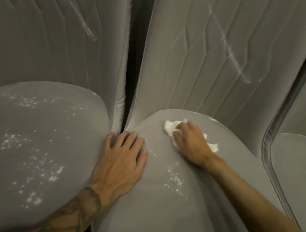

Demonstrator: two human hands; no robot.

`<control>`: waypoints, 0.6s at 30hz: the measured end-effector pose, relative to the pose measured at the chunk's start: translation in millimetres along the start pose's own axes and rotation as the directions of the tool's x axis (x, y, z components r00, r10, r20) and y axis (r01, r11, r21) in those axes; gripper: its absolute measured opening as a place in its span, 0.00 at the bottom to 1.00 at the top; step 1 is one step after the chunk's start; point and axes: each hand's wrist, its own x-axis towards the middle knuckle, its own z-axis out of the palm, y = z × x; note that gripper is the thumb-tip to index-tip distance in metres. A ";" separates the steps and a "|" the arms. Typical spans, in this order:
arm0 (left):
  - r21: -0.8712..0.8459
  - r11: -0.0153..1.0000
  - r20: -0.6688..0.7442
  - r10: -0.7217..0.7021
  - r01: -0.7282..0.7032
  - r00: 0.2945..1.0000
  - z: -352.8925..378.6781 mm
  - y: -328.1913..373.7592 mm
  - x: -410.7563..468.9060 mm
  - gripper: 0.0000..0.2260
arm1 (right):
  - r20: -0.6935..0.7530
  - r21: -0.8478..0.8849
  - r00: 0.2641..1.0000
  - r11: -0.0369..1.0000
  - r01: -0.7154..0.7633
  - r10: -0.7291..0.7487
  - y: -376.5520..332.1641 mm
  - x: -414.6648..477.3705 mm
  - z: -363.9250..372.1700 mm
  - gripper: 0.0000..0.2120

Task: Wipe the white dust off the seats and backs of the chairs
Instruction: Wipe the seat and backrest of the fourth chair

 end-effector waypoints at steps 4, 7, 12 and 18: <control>0.008 1.000 -0.006 -0.005 0.005 1.000 -0.6 0.7 0.2 0.15 | -0.094 -0.103 0.934 0.930 -0.353 0.344 29.7 6.1 -18.5 0.14; 0.001 1.000 -0.010 0.000 0.000 1.000 -0.4 0.5 0.7 0.16 | -0.049 -0.050 0.992 0.992 -0.119 0.117 -15.7 -21.6 1.5 0.12; 0.012 1.000 0.000 0.002 -0.002 1.000 -0.7 0.8 0.4 0.16 | 0.040 -0.025 0.996 0.996 0.083 -0.082 -1.3 -34.9 -9.6 0.11; 0.009 1.000 0.003 -0.005 0.005 1.000 -2.3 1.9 1.8 0.15 | -0.073 -0.059 0.966 0.966 -0.253 0.248 -7.4 -23.1 -7.1 0.12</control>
